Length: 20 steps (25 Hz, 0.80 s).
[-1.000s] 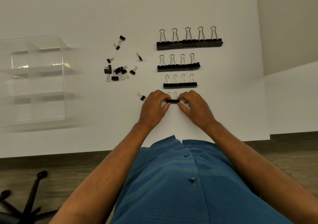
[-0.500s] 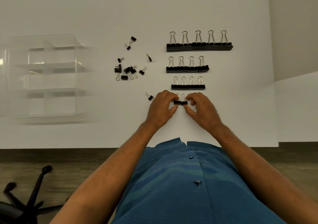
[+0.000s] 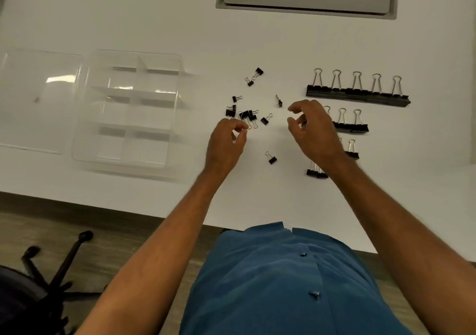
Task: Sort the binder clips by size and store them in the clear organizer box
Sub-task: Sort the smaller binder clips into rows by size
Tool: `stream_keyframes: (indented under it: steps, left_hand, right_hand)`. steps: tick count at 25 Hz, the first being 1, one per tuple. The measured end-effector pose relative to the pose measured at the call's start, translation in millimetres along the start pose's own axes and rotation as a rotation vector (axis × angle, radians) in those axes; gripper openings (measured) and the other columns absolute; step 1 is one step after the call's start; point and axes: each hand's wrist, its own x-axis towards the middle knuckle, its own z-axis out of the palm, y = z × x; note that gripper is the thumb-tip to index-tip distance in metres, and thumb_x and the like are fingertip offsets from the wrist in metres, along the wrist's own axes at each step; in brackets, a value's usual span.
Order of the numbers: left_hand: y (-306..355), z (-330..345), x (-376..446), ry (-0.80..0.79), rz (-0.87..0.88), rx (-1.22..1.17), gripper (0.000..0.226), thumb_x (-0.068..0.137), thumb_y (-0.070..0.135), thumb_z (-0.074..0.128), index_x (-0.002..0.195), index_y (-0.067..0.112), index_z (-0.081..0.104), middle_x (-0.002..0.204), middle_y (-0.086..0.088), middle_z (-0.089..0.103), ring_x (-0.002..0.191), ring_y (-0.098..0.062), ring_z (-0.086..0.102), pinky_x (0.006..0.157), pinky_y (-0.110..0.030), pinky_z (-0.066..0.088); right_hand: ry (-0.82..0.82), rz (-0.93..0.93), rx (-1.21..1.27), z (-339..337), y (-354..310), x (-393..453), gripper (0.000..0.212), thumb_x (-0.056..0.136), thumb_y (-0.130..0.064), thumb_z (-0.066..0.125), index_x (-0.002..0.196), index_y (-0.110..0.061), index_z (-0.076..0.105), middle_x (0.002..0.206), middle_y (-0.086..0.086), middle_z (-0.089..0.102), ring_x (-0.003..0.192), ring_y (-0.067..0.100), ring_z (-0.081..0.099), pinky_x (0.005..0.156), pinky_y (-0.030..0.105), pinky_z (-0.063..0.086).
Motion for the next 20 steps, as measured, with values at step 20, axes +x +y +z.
stream_keyframes:
  steps: [20]
  left_hand:
    - [-42.8,-16.6,68.5,-0.086,-0.036,0.171,0.016,0.088,0.023,0.069,0.101,0.018,0.06,0.101,0.004,0.052,0.096,-0.014,0.052,0.079,-0.025,0.045]
  right_hand:
    - [-0.021,0.57,0.901,56.9,-10.5,47.7,0.025,0.09,0.01,0.062,0.106,-0.01,0.063,0.095,0.008,0.066,0.087,0.019,0.066,0.087,0.033,0.058]
